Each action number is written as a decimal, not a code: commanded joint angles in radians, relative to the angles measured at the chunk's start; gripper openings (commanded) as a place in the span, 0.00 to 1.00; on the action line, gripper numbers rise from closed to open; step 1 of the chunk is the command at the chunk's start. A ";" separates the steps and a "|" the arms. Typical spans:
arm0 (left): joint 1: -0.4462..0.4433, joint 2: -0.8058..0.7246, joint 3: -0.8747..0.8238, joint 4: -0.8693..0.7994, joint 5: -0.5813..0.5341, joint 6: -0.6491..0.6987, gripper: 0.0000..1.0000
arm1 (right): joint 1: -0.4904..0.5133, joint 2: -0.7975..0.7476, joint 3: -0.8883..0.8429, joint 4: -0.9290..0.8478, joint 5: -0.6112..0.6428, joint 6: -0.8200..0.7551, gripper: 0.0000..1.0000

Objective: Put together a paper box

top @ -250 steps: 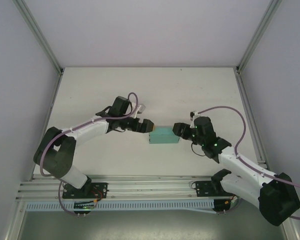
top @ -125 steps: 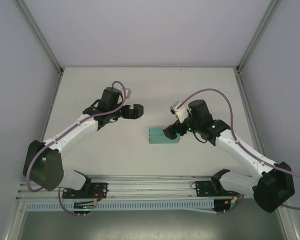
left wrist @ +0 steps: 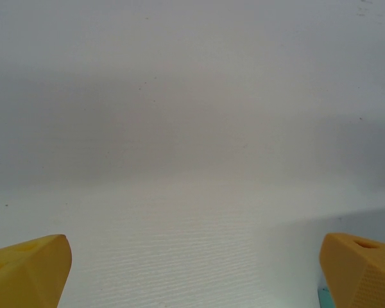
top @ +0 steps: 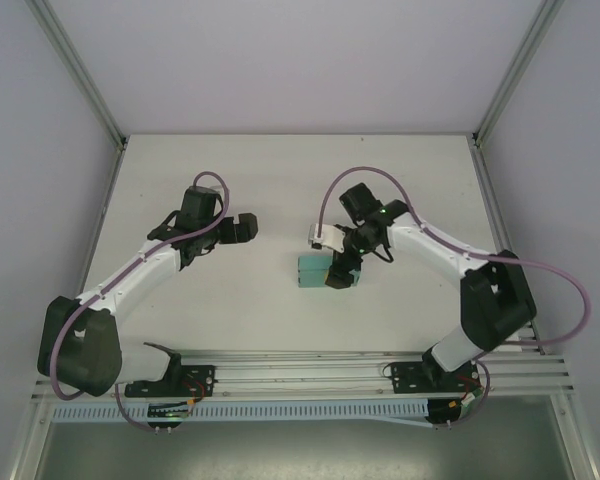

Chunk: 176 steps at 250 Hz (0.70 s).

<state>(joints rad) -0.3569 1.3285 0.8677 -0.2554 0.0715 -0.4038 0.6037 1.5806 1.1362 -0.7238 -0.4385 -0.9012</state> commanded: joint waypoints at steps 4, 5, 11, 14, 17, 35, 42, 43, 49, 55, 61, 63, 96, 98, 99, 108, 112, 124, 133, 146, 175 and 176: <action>0.010 0.003 0.003 -0.030 -0.048 0.005 0.98 | 0.049 0.079 0.057 -0.099 0.089 -0.062 0.95; 0.010 0.003 0.003 -0.032 -0.048 0.007 0.99 | 0.050 0.082 0.057 -0.099 0.093 -0.062 0.95; 0.012 0.001 0.004 -0.035 -0.051 0.007 0.98 | 0.058 0.100 0.060 -0.095 0.122 -0.056 0.95; 0.010 0.000 0.003 -0.037 -0.052 0.009 0.99 | 0.062 0.110 0.061 -0.092 0.138 -0.051 0.95; 0.011 -0.002 0.004 -0.038 -0.054 0.010 0.98 | 0.064 0.118 0.063 -0.087 0.151 -0.047 0.95; 0.010 -0.016 0.000 -0.047 -0.060 0.018 0.98 | 0.079 0.169 0.081 -0.078 0.215 -0.025 0.91; 0.010 -0.022 -0.002 -0.053 -0.068 0.019 0.98 | 0.083 0.187 0.089 -0.075 0.232 -0.017 0.89; 0.010 -0.022 -0.003 -0.054 -0.068 0.018 0.98 | 0.084 0.189 0.091 -0.075 0.234 -0.016 0.89; 0.010 -0.028 -0.004 -0.057 -0.072 0.020 0.99 | 0.086 0.201 0.097 -0.076 0.243 -0.013 0.87; 0.010 -0.036 -0.007 -0.057 -0.076 0.022 0.98 | 0.091 0.212 0.104 -0.076 0.251 -0.012 0.86; 0.010 -0.043 -0.012 -0.058 -0.078 0.022 0.98 | 0.093 0.223 0.109 -0.075 0.257 -0.007 0.85; 0.010 -0.045 -0.014 -0.057 -0.078 0.021 0.99 | 0.093 0.225 0.111 -0.075 0.260 -0.006 0.85; 0.010 -0.082 -0.037 -0.042 -0.077 0.020 0.98 | 0.100 0.254 0.125 -0.076 0.290 -0.004 0.74; 0.010 -0.083 -0.039 -0.041 -0.076 0.020 0.98 | 0.100 0.255 0.125 -0.077 0.292 -0.002 0.73; 0.011 -0.084 -0.039 -0.041 -0.075 0.020 0.98 | 0.100 0.255 0.125 -0.076 0.294 -0.001 0.73; 0.010 -0.090 -0.044 -0.041 -0.076 0.021 0.99 | 0.101 0.258 0.128 -0.076 0.305 0.008 0.67; 0.010 -0.091 -0.045 -0.043 -0.076 0.020 0.98 | 0.102 0.257 0.129 -0.075 0.311 0.011 0.64; 0.010 -0.096 -0.048 -0.044 -0.078 0.023 0.99 | 0.103 0.255 0.129 -0.071 0.330 0.018 0.50; 0.011 -0.098 -0.050 -0.046 -0.080 0.023 0.98 | 0.106 0.250 0.129 -0.062 0.348 0.026 0.37; 0.010 -0.101 -0.050 -0.048 -0.083 0.023 0.98 | 0.109 0.241 0.126 -0.048 0.376 0.034 0.32; 0.010 -0.101 -0.049 -0.047 -0.078 0.023 0.99 | 0.114 0.216 0.130 -0.022 0.417 0.049 0.28; 0.010 -0.101 -0.049 -0.047 -0.078 0.023 0.98 | 0.113 0.214 0.130 -0.022 0.419 0.050 0.28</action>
<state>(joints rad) -0.3531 1.2438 0.8291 -0.2855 0.0090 -0.3931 0.7086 1.8126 1.2568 -0.7567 -0.1226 -0.8799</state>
